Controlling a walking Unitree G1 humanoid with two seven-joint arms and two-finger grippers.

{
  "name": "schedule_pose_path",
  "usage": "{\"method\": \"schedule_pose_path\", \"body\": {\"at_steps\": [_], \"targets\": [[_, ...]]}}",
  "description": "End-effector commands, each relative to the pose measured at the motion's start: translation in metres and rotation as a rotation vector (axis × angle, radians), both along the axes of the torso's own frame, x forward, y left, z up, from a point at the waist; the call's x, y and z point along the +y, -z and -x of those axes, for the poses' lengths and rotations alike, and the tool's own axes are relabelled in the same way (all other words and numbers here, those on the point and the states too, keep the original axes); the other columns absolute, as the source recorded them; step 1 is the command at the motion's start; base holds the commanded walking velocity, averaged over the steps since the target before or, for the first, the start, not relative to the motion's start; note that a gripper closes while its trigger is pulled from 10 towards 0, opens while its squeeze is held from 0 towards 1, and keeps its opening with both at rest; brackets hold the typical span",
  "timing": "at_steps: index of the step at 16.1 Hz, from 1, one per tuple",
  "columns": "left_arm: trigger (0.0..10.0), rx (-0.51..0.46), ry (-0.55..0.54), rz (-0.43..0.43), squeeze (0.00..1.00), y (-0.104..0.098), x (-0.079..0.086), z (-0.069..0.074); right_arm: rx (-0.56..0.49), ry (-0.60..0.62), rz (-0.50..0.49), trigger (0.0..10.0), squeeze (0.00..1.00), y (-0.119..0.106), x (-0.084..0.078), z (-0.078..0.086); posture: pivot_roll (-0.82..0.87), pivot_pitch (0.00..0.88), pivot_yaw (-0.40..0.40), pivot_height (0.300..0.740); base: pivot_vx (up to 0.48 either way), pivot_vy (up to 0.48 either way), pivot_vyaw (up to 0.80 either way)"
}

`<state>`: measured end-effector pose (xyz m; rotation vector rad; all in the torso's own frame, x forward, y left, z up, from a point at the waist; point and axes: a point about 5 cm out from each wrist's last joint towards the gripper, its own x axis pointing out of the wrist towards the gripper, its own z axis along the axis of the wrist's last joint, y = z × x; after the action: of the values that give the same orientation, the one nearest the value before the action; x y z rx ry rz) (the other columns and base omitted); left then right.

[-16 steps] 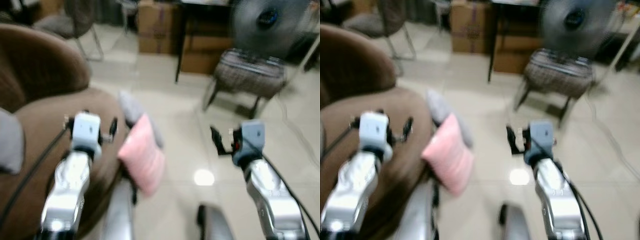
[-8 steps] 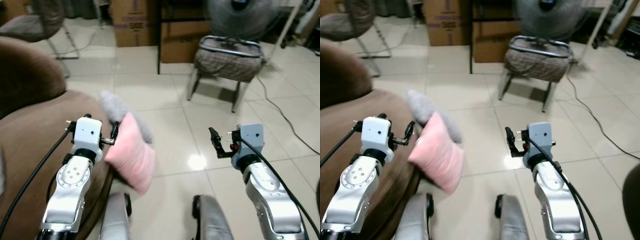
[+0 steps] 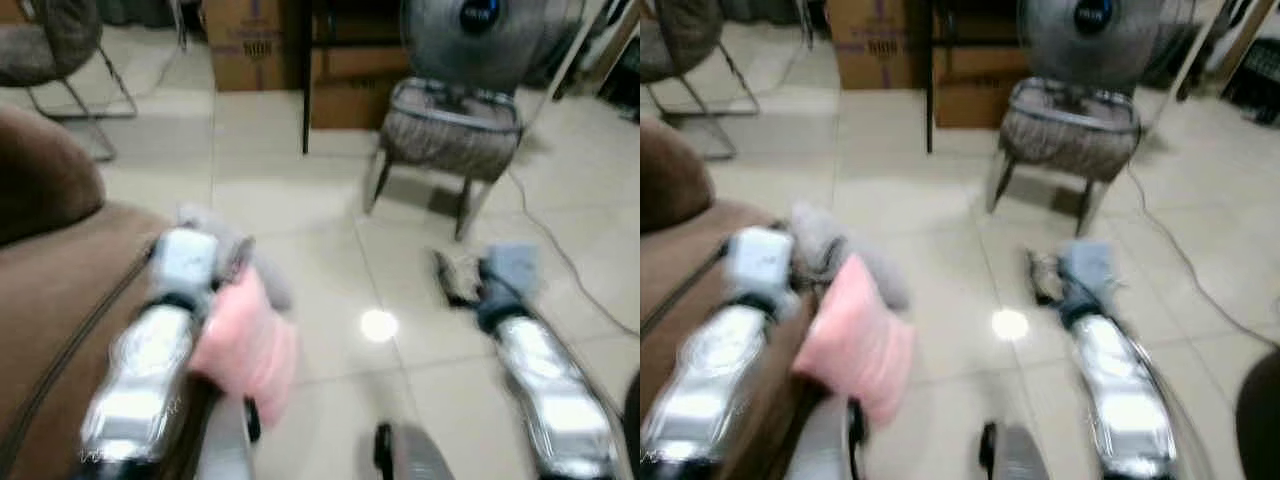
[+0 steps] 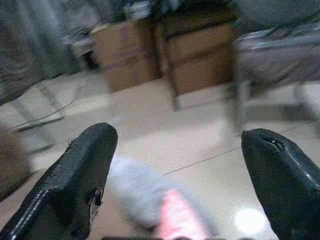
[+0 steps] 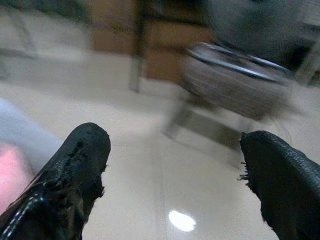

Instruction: Move the pillow to the sofa from floor

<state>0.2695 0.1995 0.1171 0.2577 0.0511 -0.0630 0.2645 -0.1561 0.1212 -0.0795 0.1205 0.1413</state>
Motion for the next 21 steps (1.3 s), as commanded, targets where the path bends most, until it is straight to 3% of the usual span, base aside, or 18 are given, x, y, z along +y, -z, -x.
{"method": "schedule_pose_path", "body": {"at_steps": [1, 6, 11, 21], "targets": [[10.0, -0.010, 0.036, 0.015, 0.00, -0.0017, -0.0126, -0.0024, 0.014, 0.046, 0.031, 10.0, 0.00, 0.0031, -0.0158, 0.0037, -0.03, 0.000, -0.011, 0.575, 0.360, 0.000, 0.00], [10.0, -0.009, 0.039, 0.014, 0.00, -0.0025, -0.0119, -0.0029, 0.012, 0.046, 0.027, 10.0, 0.00, 0.0039, -0.0146, 0.0030, -0.03, 0.000, -0.006, 0.575, 0.312, 0.000, 0.00], [10.0, 0.007, 0.018, 0.010, 0.00, 0.0006, -0.0111, -0.0056, 0.010, 0.054, 0.029, 10.0, 0.00, 0.0038, -0.0158, 0.0030, -0.03, 0.000, 0.002, 0.575, 0.000, 0.000, 0.00], [10.0, 0.043, -0.035, 0.043, 0.00, 0.0053, -0.0085, -0.0085, 0.007, 0.039, 0.031, 10.0, 0.00, 0.0031, -0.0166, 0.0046, -0.04, 0.000, 0.000, 0.490, 0.000, 0.000, 0.00]]}}
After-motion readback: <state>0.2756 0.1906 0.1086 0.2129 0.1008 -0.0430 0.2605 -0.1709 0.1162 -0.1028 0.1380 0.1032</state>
